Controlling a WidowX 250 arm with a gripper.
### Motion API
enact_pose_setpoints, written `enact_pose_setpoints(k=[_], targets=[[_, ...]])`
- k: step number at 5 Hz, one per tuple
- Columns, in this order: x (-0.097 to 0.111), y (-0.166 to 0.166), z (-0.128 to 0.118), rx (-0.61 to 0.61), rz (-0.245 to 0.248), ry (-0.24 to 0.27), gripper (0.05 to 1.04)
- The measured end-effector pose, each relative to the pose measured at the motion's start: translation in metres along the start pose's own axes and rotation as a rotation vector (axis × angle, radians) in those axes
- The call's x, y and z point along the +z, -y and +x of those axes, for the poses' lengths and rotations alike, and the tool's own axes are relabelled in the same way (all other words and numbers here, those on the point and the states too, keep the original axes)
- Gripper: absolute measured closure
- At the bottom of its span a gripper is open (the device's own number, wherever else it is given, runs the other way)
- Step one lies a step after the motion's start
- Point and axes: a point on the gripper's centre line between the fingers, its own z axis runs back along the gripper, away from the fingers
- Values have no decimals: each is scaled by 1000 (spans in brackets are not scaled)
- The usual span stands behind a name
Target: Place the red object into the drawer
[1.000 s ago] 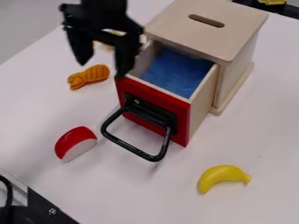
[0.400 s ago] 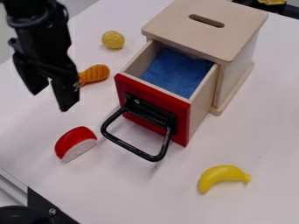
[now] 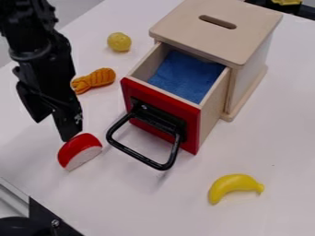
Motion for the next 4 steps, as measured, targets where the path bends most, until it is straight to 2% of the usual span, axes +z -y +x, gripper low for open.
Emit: enact_pose_setpoints(k=[1, 3, 4], targets=[[-20, 1, -5, -19, 10, -13, 84], [-46, 5, -5, -32, -5, -27, 85], [-57, 8, -1, -50, -17, -35, 138]])
